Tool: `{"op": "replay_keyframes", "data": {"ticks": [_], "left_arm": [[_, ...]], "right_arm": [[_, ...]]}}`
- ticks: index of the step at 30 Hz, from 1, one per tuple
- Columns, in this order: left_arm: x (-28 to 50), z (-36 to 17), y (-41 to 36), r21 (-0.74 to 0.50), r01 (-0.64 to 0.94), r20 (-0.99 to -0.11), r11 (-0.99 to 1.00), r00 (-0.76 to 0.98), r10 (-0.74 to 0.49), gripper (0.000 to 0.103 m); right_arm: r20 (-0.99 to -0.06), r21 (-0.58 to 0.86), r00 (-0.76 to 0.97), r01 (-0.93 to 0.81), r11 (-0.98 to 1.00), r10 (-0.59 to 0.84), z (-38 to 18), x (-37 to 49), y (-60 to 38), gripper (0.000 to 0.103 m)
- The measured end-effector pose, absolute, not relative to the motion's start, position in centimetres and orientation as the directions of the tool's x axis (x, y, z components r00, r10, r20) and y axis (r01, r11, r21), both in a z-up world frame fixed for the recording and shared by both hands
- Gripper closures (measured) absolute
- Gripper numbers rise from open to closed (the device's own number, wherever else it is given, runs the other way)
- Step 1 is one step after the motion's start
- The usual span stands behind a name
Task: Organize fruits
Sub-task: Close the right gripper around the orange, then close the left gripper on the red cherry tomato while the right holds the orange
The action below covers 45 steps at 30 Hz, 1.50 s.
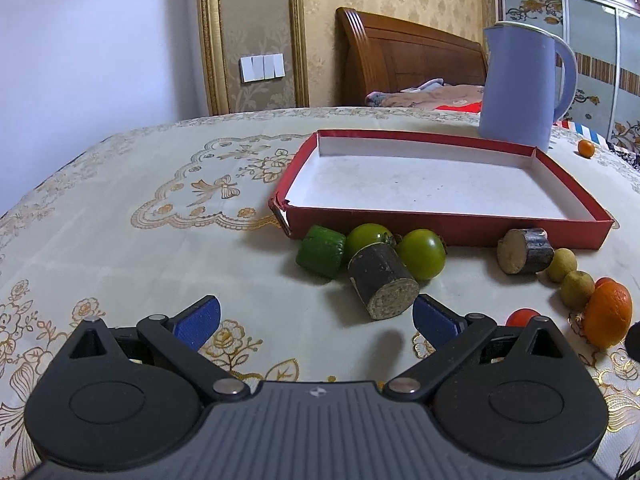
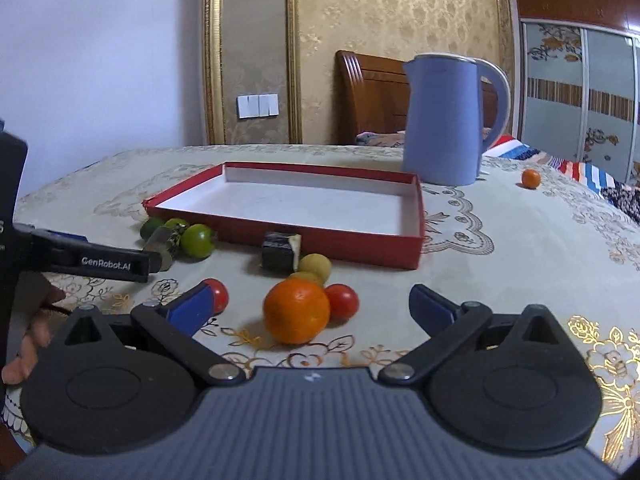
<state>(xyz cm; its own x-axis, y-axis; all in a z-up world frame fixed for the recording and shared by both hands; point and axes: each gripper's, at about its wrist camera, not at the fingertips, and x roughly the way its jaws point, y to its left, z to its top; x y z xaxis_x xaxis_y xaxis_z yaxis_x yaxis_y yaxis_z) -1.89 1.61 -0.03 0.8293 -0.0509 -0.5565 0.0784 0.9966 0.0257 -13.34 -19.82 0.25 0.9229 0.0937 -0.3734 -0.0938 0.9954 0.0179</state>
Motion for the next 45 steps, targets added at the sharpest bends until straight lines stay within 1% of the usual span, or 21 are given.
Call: {"op": "replay_keyframes", "data": {"ticks": [4,5,7,9,11,15,18,21,24,30,33,35,37,39,42,44,45], "left_arm": [[-1.9,0.0,1.6,0.031,0.080,-0.557,0.996,0.829,-0.049,0.000],[-1.9,0.0,1.7,0.024,0.080,-0.556,0.996,0.830,-0.053,0.000],[-1.9,0.0,1.9,0.015,0.074,-0.550,0.997,0.833,-0.054,0.000],[-2.0,0.1,2.2,-0.004,0.072,-0.541,0.997,0.838,-0.063,0.000],[-2.1,0.1,2.5,-0.018,0.071,-0.534,0.997,0.842,-0.070,0.000],[-2.3,0.2,2.6,-0.032,0.089,-0.520,0.996,0.849,-0.093,0.000],[-2.7,0.2,2.7,-0.033,0.104,-0.506,0.994,0.856,-0.106,0.000],[-3.0,0.4,2.7,-0.040,0.113,-0.493,0.993,0.862,-0.118,0.000],[-3.1,0.5,2.2,-0.021,0.142,-0.494,0.990,0.859,-0.134,0.000],[-4.0,0.7,0.9,0.061,0.198,-0.492,0.978,0.859,-0.143,0.000],[-4.1,0.7,-0.1,0.100,0.217,-0.509,0.971,0.850,-0.138,0.000],[-3.7,0.8,-0.4,0.075,0.222,-0.536,0.972,0.831,-0.148,0.000],[-3.2,1.0,-0.7,0.020,0.252,-0.574,0.967,0.795,-0.195,0.000],[-3.3,1.2,-1.1,-0.026,0.298,-0.590,0.954,0.766,-0.255,0.000],[-3.9,1.4,-1.7,-0.043,0.345,-0.582,0.938,0.754,-0.304,0.000],[-4.1,1.5,-2.2,-0.034,0.356,-0.569,0.934,0.761,-0.311,0.000],[-4.0,1.4,-2.6,-0.024,0.357,-0.577,0.934,0.758,-0.305,0.000]], "right_arm": [[-0.406,0.036,0.907,-0.106,0.994,0.111,0.0,-12.6,-19.3,0.025],[-0.410,0.049,0.904,-0.111,0.993,0.121,0.0,-12.4,-19.4,0.028],[-0.427,0.059,0.894,-0.118,0.991,0.132,-0.2,-11.8,-19.3,0.041],[-0.457,0.070,0.878,-0.121,0.990,0.140,-0.4,-11.0,-19.2,0.048],[-0.467,0.090,0.871,-0.125,0.988,0.153,-0.7,-10.6,-19.2,0.048],[-0.474,0.086,0.868,-0.121,0.989,0.147,-1.0,-10.1,-19.1,0.049],[-0.475,0.054,0.869,-0.124,0.991,0.135,-1.1,-10.1,-18.6,0.050],[-0.464,0.038,0.879,-0.110,0.993,0.115,-1.1,-10.2,-18.6,0.067],[-0.458,0.067,0.880,-0.105,0.992,0.124,-1.1,-10.2,-19.1,0.067],[-0.430,0.084,0.895,-0.094,0.992,0.121,-1.0,-10.9,-19.5,0.068],[-0.410,0.103,0.907,-0.063,0.993,0.100,-0.8,-11.3,-20.3,0.068],[-0.400,0.123,0.911,-0.049,0.991,0.095,-0.5,-11.5,-21.0,0.068],[-0.388,0.131,0.919,-0.026,0.991,0.075,-0.2,-11.7,-21.7,0.068],[-0.382,0.136,0.922,-0.004,0.991,0.056,0.0,-11.7,-22.5,0.068],[-0.379,0.146,0.925,0.017,0.989,0.039,0.0,-11.8,-23.6,0.068],[-0.378,0.149,0.925,0.026,0.988,0.033,-0.1,-11.7,-24.0,0.068],[-0.377,0.152,0.926,0.030,0.988,0.030,-0.1,-11.7,-24.1,0.068]]}}
